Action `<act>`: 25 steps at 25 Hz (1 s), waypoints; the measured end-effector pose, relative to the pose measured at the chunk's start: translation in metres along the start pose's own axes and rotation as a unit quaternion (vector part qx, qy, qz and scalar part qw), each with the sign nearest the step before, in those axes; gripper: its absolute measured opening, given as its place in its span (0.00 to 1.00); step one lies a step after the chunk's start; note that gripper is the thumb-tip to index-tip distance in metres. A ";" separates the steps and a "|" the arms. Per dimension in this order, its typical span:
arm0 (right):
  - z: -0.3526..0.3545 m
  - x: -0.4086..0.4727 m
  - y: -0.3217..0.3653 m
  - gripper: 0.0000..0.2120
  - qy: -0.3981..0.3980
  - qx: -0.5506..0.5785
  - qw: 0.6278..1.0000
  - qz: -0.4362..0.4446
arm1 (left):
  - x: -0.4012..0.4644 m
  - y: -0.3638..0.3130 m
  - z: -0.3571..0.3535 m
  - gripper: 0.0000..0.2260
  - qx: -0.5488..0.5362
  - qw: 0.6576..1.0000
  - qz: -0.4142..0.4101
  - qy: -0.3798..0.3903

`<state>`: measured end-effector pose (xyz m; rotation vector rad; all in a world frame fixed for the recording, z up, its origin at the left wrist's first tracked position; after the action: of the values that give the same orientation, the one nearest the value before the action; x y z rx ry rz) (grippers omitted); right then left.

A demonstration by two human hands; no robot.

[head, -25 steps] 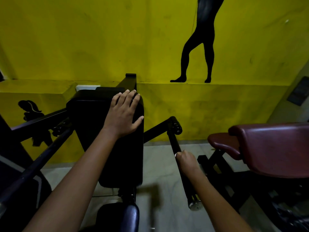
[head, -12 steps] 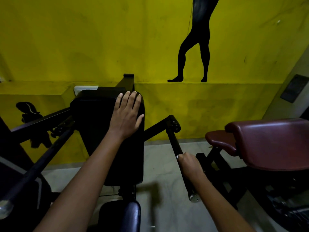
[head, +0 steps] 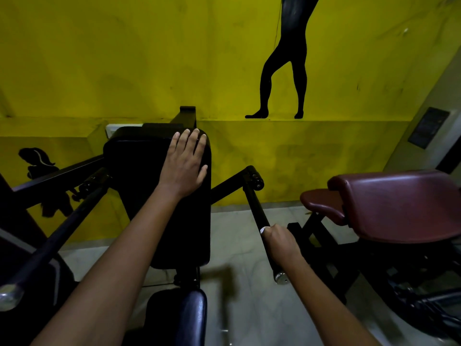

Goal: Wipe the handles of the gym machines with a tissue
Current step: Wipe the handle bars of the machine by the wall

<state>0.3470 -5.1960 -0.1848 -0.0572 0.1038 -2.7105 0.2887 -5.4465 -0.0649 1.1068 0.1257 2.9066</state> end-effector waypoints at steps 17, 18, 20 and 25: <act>0.008 -0.053 0.016 0.13 0.012 -0.007 1.000 -0.008 | 0.001 0.003 0.013 0.34 0.014 0.998 -0.017 0.051; 0.008 -0.056 0.017 0.12 0.005 -0.005 1.000 -0.008 | 0.001 0.002 0.013 0.34 0.014 0.998 -0.016 0.051; 0.008 -0.062 0.019 0.10 -0.004 -0.008 1.000 -0.008 | 0.001 0.002 0.013 0.34 0.012 0.999 -0.012 0.049; 0.009 -0.074 0.021 0.10 -0.004 -0.012 1.000 -0.007 | 0.000 0.001 0.014 0.34 0.008 0.999 -0.012 0.048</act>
<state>0.4236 -5.1850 -0.1790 -0.0752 0.1334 -2.7224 0.2980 -5.4468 -0.0543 0.9615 0.1639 2.9418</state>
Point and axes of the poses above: each hand's wrist, its own x-axis towards the middle knuckle, its own z-axis out of the back of the hand, y = z × x, the point moved 1 cm from there along x, towards the middle knuckle, and after that the axes turned 13 degrees about z, right-handed, at the moved point
